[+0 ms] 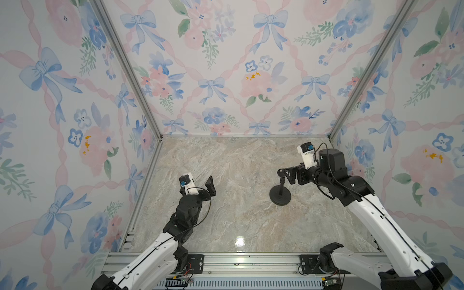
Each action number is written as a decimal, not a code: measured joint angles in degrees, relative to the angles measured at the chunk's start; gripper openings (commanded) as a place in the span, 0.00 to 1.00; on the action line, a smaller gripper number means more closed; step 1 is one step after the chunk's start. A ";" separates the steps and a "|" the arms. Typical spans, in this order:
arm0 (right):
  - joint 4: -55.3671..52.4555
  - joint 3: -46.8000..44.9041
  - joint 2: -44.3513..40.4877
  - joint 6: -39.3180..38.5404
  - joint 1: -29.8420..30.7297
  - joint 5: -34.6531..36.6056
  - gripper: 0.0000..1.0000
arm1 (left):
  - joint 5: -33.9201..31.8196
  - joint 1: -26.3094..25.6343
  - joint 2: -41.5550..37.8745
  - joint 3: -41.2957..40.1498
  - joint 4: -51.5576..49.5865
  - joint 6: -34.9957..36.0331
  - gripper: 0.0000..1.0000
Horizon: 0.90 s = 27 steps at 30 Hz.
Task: Assemble a microphone stand
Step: Adjust the microphone stand at the center of the board.
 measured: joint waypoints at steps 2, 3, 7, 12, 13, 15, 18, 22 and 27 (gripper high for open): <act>10.16 -9.03 -5.99 4.48 -4.24 -6.99 0.99 | -1.01 0.02 -1.64 -0.35 0.00 0.98 0.98; 12.94 -11.56 -7.37 6.25 -6.05 -8.26 0.99 | -1.03 0.02 -2.01 -0.55 0.02 1.11 0.98; 16.76 -15.43 -6.23 10.95 -7.85 -8.57 0.99 | -1.07 0.02 -1.70 -1.07 0.00 0.72 0.98; 11.37 -7.80 0.61 10.60 -0.04 -1.51 0.98 | -0.98 0.02 0.31 -1.22 0.00 0.28 0.98; 10.25 -4.96 2.40 10.16 1.18 -0.28 0.95 | -0.90 0.02 0.72 -1.22 0.00 0.28 0.98; 8.98 -0.66 5.35 9.44 2.05 1.51 0.86 | -0.72 0.02 1.25 -1.22 0.00 0.26 0.98; 6.25 3.45 9.77 8.66 2.38 3.41 0.77 | -0.20 0.02 1.49 -1.22 0.00 0.26 0.98; 1.05 7.04 15.63 7.98 2.75 5.22 0.77 | 0.35 0.02 1.62 -1.22 0.02 0.28 0.98; -2.84 7.67 17.90 7.08 4.17 7.56 0.77 | 1.22 0.02 2.14 -1.22 0.02 0.26 0.98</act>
